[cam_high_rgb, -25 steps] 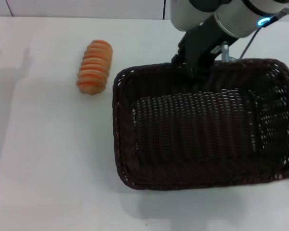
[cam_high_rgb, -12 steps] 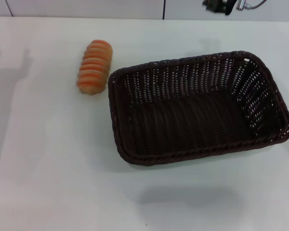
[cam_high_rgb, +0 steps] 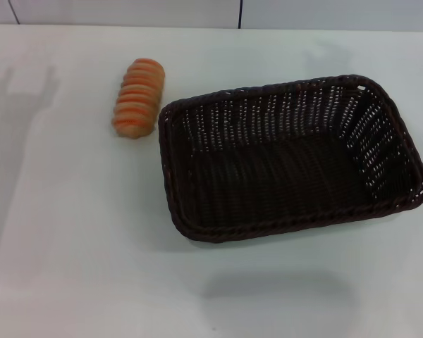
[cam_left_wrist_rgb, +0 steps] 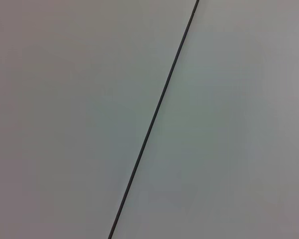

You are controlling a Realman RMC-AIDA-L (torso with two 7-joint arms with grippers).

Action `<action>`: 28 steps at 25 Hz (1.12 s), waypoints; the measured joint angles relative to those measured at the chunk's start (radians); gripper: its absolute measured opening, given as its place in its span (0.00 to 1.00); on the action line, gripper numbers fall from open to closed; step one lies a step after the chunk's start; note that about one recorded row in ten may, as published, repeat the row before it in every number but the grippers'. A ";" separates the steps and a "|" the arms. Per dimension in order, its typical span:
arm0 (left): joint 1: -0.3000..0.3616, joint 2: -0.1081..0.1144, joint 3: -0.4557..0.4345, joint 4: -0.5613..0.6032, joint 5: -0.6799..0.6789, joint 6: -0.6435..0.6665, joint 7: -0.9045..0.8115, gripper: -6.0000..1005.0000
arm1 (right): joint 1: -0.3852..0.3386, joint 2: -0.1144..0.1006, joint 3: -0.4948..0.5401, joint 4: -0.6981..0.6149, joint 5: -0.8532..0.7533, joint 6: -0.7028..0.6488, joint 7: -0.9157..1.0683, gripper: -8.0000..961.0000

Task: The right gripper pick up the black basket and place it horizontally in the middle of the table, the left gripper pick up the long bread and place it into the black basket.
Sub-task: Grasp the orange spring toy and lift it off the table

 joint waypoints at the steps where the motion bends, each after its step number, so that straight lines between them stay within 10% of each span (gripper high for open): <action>1: 0.000 0.000 0.000 0.000 0.000 0.000 0.000 0.80 | -0.030 0.002 -0.006 0.010 0.000 -0.038 0.010 0.41; 16: -0.006 0.008 0.005 -0.012 0.000 -0.007 0.005 0.79 | -0.482 0.015 -0.185 -0.110 0.008 -1.089 0.104 0.41; 28: -0.013 0.008 0.055 -0.040 0.000 -0.019 0.014 0.79 | -0.491 0.015 -0.298 -0.631 0.522 -1.894 0.082 0.41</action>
